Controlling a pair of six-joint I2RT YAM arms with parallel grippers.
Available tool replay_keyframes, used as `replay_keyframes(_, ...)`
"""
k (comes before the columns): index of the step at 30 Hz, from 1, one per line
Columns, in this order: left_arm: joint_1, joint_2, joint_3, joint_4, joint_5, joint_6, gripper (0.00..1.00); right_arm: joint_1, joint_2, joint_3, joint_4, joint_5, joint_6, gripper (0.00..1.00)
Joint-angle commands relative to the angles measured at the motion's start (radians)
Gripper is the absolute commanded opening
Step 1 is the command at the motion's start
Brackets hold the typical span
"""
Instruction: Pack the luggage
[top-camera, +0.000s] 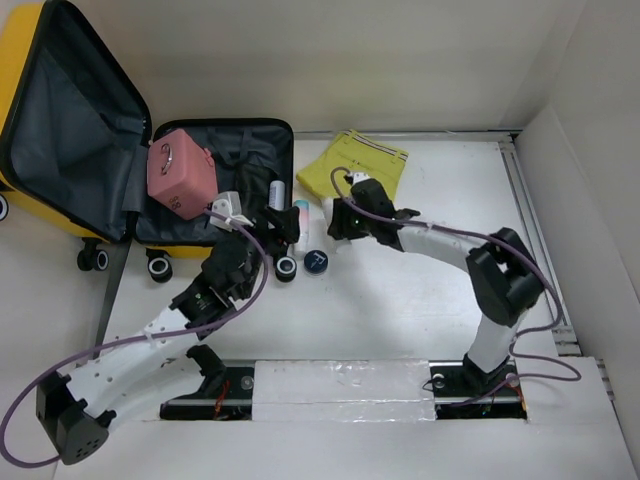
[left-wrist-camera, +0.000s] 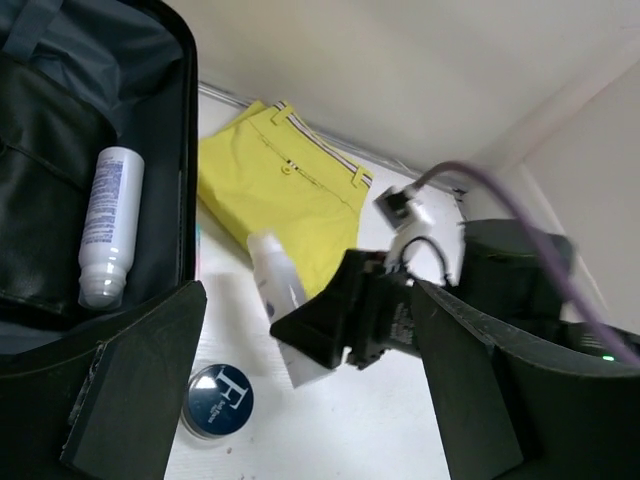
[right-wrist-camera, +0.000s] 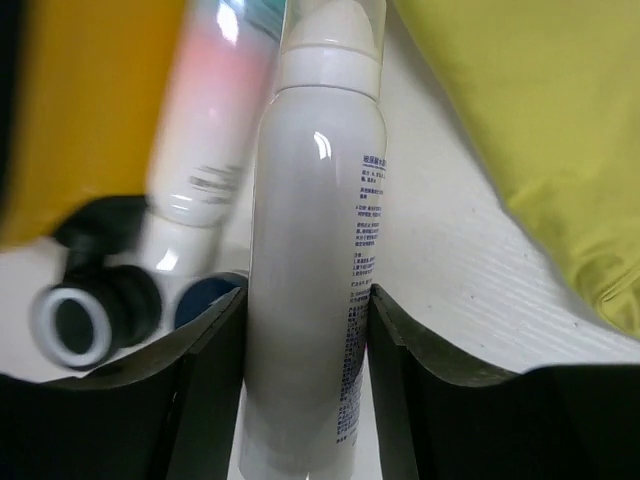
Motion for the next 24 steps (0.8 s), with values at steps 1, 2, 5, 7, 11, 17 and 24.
replay_keyframes(1, 0.001, -0.040, 0.064, 0.029, 0.022, 0.001, 0.79, 0.021, -0.149, 0.051, 0.096, 0.016, -0.006, 0.24)
replay_keyframes(2, 0.001, -0.040, 0.064, 0.038, 0.022, 0.001, 0.79, 0.035, -0.150, 0.073, 0.096, 0.000, -0.006, 0.24)
replay_keyframes(5, 0.001, -0.060, 0.087, 0.049, 0.022, 0.010, 0.79, 0.074, -0.096, 0.183, 0.109, -0.057, 0.008, 0.24)
replay_keyframes(7, 0.001, -0.083, 0.105, 0.032, -0.004, 0.010, 0.79, 0.114, -0.036, 0.304, 0.134, -0.097, 0.026, 0.24)
replay_keyframes(11, 0.001, -0.113, 0.171, -0.007, -0.097, 0.031, 0.79, 0.150, 0.157, 0.513, 0.266, -0.232, 0.172, 0.23)
replay_keyframes(17, 0.001, -0.097, 0.196, -0.007, -0.094, 0.053, 0.79, 0.191, 0.392, 0.714, 0.531, -0.339, 0.496, 0.95)
replay_keyframes(24, 0.001, -0.075, 0.175, -0.026, -0.085, 0.038, 0.79, 0.113, 0.144, 0.267, 0.551, -0.278, 0.367, 0.94)
